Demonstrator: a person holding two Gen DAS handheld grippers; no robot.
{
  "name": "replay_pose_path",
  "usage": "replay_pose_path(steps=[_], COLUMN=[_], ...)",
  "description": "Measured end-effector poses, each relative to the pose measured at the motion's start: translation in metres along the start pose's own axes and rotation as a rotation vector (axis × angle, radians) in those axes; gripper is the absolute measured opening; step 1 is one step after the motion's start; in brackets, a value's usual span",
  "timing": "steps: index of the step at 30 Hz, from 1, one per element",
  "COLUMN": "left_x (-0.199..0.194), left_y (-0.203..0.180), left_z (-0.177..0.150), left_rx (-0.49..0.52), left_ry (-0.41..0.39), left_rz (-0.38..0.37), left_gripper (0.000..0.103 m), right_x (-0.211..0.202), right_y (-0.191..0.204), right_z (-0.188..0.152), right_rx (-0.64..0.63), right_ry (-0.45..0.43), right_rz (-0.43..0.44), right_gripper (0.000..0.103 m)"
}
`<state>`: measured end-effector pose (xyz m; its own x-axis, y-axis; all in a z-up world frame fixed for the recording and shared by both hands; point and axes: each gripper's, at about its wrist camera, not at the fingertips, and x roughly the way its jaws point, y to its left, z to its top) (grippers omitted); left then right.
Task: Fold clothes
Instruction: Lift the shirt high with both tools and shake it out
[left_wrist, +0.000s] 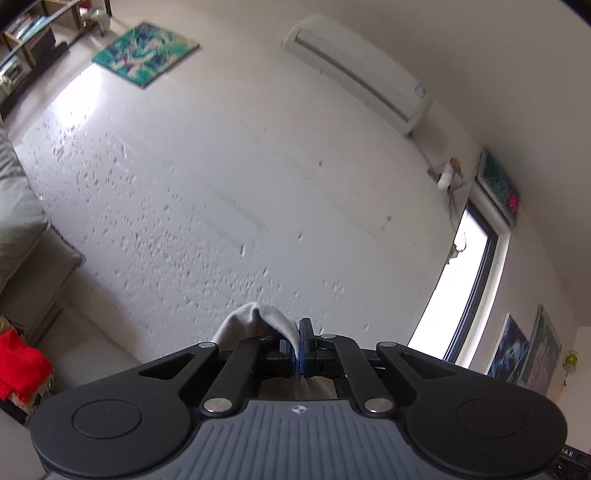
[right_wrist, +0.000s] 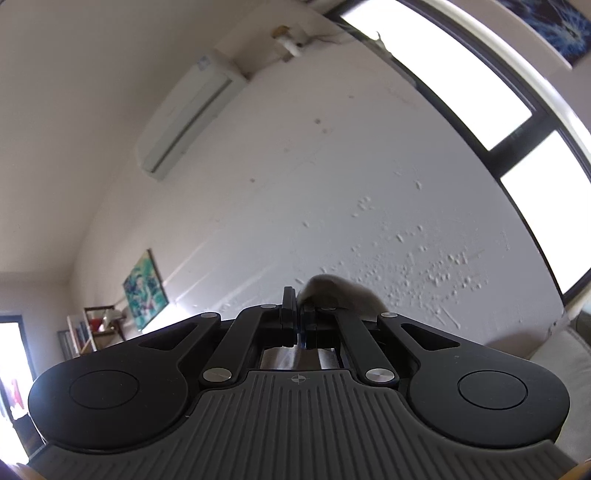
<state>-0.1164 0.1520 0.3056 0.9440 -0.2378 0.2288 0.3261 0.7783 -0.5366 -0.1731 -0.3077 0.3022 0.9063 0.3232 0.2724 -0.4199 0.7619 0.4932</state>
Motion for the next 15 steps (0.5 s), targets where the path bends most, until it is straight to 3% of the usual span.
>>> replay_pose_path(steps=[2,6,9,12,15], left_x=[0.033,0.120,0.199,0.255,0.268], left_y=[0.016,0.061,0.104,0.124,0.118], left_z=[-0.011,-0.045,-0.084,-0.097,-0.078], left_rx=[-0.016,-0.056,-0.093,-0.045,-0.076], left_ry=[0.089,0.310,0.437,0.386,0.252], left_rz=[0.051,0.196,0.309,0.381,0.290], left_gripper=[0.000,0.000,0.000,0.000,0.000], right_x=[0.034,0.132,0.210,0.270,0.281], right_y=[-0.017,-0.074,-0.115,-0.147,-0.147], right_z=[-0.011,-0.058,-0.098,-0.114,-0.093], right_rx=[0.036,0.117,0.055,0.034,0.035], right_ry=[0.068,0.278,0.346,0.336,0.221], right_rz=[-0.034,-0.189,-0.338,-0.410,-0.336], right_gripper=[0.001,0.001,0.001,0.001,0.001])
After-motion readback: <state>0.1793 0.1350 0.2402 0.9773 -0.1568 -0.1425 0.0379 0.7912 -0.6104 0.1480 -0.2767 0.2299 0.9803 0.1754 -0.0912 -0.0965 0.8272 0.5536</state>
